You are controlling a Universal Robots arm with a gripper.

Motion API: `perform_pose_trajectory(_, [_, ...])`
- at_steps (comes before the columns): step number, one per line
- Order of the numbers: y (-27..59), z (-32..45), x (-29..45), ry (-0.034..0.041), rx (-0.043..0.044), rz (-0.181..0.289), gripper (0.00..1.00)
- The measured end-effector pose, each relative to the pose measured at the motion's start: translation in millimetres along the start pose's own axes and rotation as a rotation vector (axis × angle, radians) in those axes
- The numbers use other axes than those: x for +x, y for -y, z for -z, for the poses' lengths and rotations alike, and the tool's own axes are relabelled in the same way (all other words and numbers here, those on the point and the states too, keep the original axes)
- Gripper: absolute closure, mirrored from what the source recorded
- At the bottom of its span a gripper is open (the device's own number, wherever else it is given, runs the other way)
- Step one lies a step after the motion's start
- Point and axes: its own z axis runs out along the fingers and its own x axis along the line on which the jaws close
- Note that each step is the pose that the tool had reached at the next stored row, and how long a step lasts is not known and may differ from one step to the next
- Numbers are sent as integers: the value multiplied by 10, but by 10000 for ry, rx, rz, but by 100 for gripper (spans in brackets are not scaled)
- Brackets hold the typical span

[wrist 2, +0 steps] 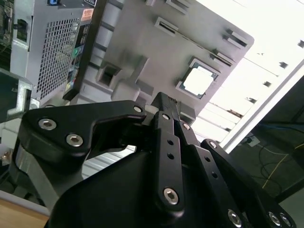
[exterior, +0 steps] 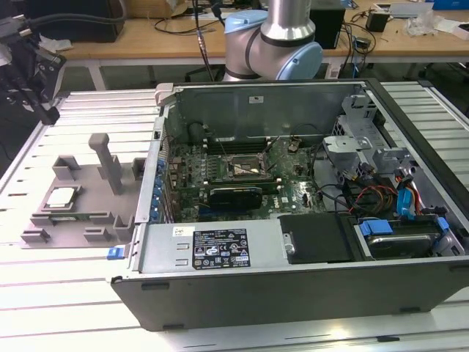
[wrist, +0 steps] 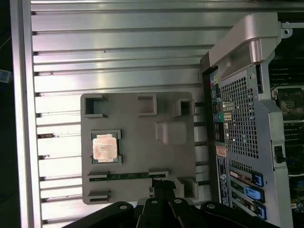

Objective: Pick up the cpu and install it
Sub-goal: 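Reach for the cpu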

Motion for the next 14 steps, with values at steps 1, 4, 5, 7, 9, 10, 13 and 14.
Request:
perform_pose_trajectory(1, [1, -8, 15, 0, -1, 0, 89])
perform_pose_trajectory(4, [7, -60, 97, 0, 0, 0, 89])
perform_pose_trajectory(5, [9, -75, 114, 0, 0, 1, 89])
perform_pose_trajectory(7, [10, -143, 155, -2, 1, 1, 89])
perform_pose_trajectory(9, [4, -209, 175, -7, 1, 0, 89])
perform_pose_trajectory(10, [2, -227, 180, -10, 0, 0, 89])
perform_pose_trajectory(13, [1, -244, 186, -17, 3, 0, 89])
perform_pose_trajectory(14, [1, -246, 186, -18, 5, 1, 89])
